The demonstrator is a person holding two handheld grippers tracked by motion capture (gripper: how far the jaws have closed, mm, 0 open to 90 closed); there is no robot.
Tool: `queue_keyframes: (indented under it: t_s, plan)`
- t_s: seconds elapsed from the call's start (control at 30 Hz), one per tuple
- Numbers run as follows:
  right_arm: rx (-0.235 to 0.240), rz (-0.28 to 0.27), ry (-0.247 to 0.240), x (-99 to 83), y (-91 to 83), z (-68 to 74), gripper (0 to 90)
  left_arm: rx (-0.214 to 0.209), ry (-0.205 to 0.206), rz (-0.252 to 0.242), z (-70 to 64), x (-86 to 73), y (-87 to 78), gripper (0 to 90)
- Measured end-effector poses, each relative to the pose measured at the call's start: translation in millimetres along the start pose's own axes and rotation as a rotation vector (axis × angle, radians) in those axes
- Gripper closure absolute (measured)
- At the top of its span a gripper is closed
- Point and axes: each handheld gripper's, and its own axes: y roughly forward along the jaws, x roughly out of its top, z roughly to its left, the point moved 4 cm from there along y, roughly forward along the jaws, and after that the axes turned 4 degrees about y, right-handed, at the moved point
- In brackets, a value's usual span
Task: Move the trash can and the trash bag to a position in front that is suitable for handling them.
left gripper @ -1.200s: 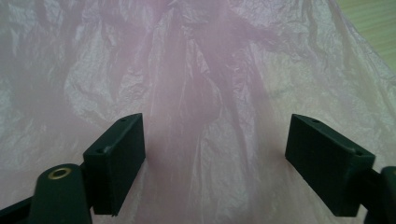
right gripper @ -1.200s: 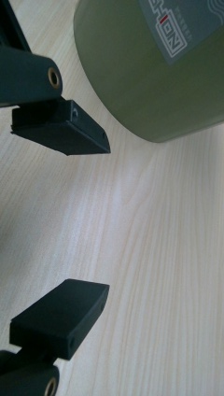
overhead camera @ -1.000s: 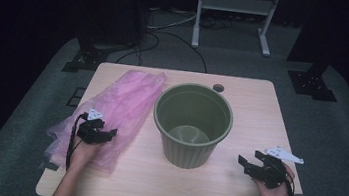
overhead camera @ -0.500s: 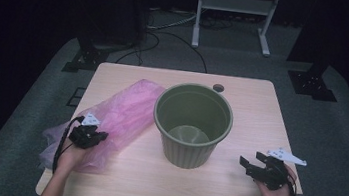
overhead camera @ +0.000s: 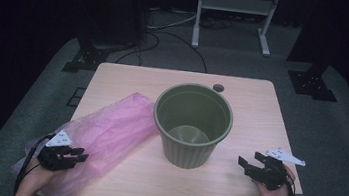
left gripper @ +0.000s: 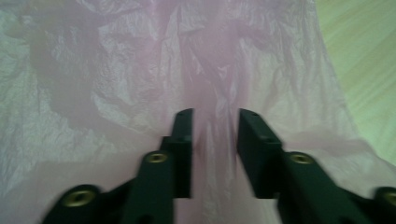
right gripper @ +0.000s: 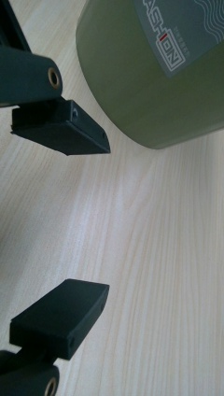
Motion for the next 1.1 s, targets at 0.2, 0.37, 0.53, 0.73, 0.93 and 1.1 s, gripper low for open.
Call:
queue_keyframes:
  t_s: [0.2, 0.37, 0.53, 0.73, 0.93, 1.1]
  plan:
    - [-0.001, 0.005, 0.006, -0.7, 1.3, -1.0, 26.1, 0.009, 0.012, -0.029, 3.9, 9.8, -11.8, 32.1]
    - [-0.002, 0.007, 0.007, -1.6, 1.7, -1.1, 26.1, 0.026, 0.0, 0.006, 16.4, 20.1, 14.6, 18.8]
    - [-0.001, 0.008, 0.009, -2.6, 1.4, -2.5, 26.1, 0.029, 0.004, 0.073, 24.1, 22.2, 37.6, 17.9]
    - [-0.001, 0.005, 0.012, -3.0, -0.8, -5.0, 26.1, 0.02, -0.007, 0.106, 25.0, 18.1, 47.3, 21.4]
    - [-0.002, 0.003, 0.011, -3.1, -1.6, -5.1, 26.1, 0.004, 0.011, 0.087, 21.8, 20.7, 45.3, 43.2]
    - [0.002, 0.006, 0.007, -3.8, -0.2, -2.5, 26.1, 0.011, 0.003, 0.095, 22.2, 23.7, 45.2, 67.8]
